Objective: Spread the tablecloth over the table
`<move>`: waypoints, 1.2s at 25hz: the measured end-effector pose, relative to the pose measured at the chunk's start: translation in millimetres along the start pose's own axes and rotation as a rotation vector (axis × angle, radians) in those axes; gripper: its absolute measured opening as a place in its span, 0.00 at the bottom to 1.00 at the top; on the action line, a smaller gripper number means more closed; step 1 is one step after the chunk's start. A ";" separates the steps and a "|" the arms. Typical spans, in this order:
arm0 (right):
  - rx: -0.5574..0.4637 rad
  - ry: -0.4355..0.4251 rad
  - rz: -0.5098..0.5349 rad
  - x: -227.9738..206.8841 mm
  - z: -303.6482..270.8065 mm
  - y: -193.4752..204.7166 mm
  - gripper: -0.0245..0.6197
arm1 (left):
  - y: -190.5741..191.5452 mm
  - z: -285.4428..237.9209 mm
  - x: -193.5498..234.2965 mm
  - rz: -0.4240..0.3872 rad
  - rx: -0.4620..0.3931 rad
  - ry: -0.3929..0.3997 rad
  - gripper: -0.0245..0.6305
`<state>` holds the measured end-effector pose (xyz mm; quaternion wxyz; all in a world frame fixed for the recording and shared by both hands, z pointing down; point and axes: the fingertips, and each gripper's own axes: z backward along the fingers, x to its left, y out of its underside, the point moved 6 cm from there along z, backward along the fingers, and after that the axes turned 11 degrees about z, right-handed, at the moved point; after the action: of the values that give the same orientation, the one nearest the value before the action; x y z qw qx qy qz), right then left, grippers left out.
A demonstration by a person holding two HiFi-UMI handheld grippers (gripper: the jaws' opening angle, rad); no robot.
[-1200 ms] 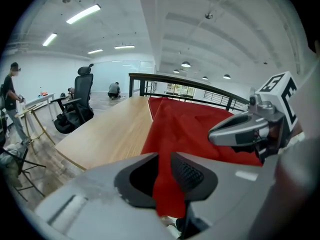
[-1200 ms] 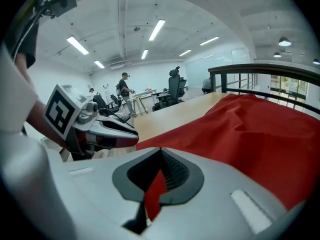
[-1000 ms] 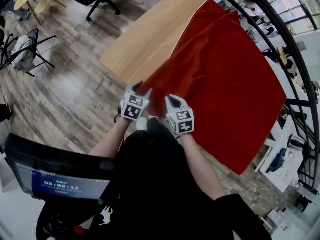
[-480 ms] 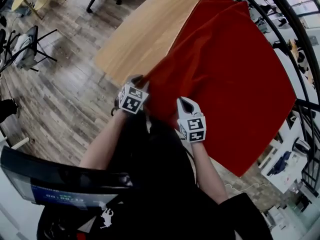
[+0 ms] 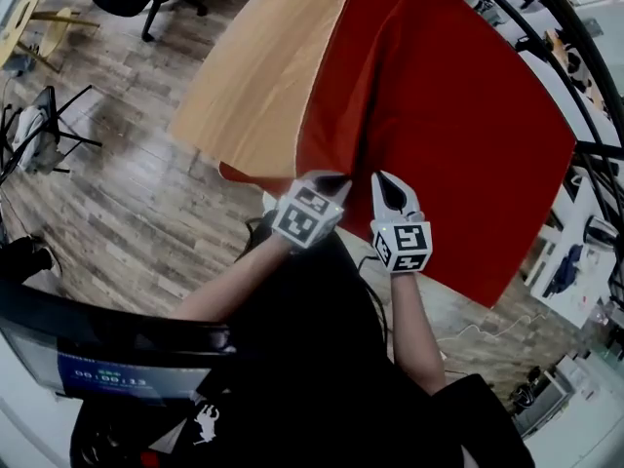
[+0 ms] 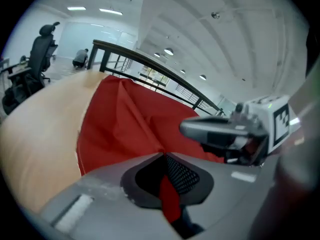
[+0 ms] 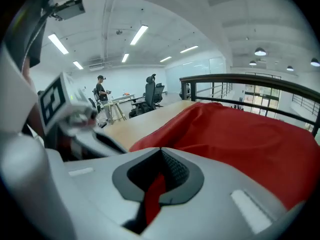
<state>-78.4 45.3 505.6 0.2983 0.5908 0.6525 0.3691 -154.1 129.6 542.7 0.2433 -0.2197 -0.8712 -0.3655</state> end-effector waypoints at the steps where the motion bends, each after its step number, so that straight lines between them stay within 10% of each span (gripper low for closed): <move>1: -0.008 -0.010 0.023 1.7 2.9 -10.4 0.05 | 9.8 -17.5 -2.6 0.012 0.013 0.019 0.06; 8: 0.151 -0.262 -0.061 20.9 -67.2 12.0 0.05 | 37.4 -34.1 -6.9 -0.112 -0.036 -0.003 0.27; 14: 0.301 -0.264 0.072 25.5 -87.3 65.6 0.05 | 25.6 53.1 54.9 0.048 -0.210 -0.161 0.22; 18: 0.278 -0.272 0.120 28.8 -85.9 66.4 0.05 | 28.0 41.9 105.5 0.085 -0.108 -0.294 0.34; 24: 0.290 -0.272 0.137 28.0 -86.0 65.0 0.05 | 35.6 8.2 99.8 -0.070 -0.013 -0.472 0.41; 28: 0.271 -0.281 0.128 27.3 -87.0 61.8 0.05 | 39.3 1.9 89.5 -0.102 0.001 -0.508 0.36; 30: 0.265 -0.290 0.133 27.5 -86.1 61.4 0.05 | 44.3 -4.8 78.8 -0.151 0.015 -0.533 0.17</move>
<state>-119.0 63.2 605.5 0.2834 0.7137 0.6051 0.2101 -189.8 170.3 615.2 -0.0210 -0.2406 -0.9211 -0.3054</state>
